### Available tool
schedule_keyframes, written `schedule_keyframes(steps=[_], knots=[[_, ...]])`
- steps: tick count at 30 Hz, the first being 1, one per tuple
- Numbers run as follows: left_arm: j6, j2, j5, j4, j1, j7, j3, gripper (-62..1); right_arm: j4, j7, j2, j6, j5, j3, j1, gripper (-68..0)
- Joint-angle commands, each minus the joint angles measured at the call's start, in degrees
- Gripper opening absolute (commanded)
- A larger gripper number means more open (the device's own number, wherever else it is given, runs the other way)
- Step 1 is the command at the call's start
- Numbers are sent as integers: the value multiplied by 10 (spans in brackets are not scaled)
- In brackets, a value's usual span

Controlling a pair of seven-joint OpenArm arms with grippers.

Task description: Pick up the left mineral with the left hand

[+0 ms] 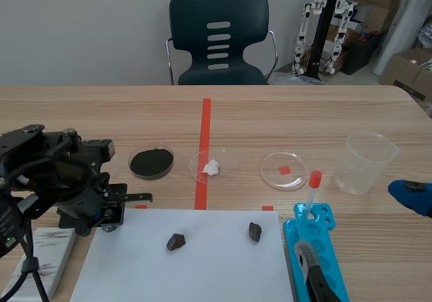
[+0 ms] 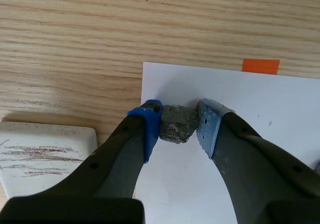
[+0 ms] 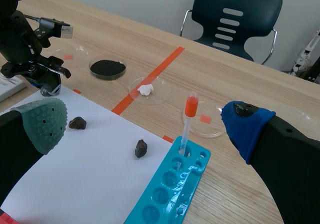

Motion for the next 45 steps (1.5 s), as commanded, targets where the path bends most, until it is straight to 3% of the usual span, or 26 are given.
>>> schedule_keyframes(steps=[1, 5, 14, 17, 24, 27, 32, 35, 39, 45], knots=[[-4, 4, -4, 10, 1, -12, 0, -539, 5, 9, 6, 0, 6, 0, 0, -20], [-4, 1, -4, 20, 4, -14, -1, -539, 5, 9, 6, 0, 6, 0, 0, -20], [-4, -33, -9, 108, 57, -96, -1, -539, 5, 9, 6, 0, 6, 0, 0, -20], [-4, -52, -23, 150, 85, -153, -1, -539, 5, 9, 6, 0, 6, 0, 0, -20], [-12, -107, -91, 240, 176, -349, -1, -539, 5, 9, 6, 0, 6, 0, 0, -20], [-51, -132, -95, 271, 226, -440, -2, -539, 5, 9, 6, 0, 6, 0, 0, -20], [-150, -170, -94, 315, 315, -587, -10, -539, 5, 9, 6, 0, 6, 0, 0, -20], [-197, -183, -70, 344, 368, -642, -26, -539, 5, 9, 6, 0, 6, 0, 0, -20], [-233, -188, -22, 378, 436, -699, -51, -539, 5, 9, 6, 0, 6, 0, 0, -20], [-266, -188, 26, 405, 515, -766, -81, -539, 5, 9, 6, 0, 6, 0, 0, -20]])
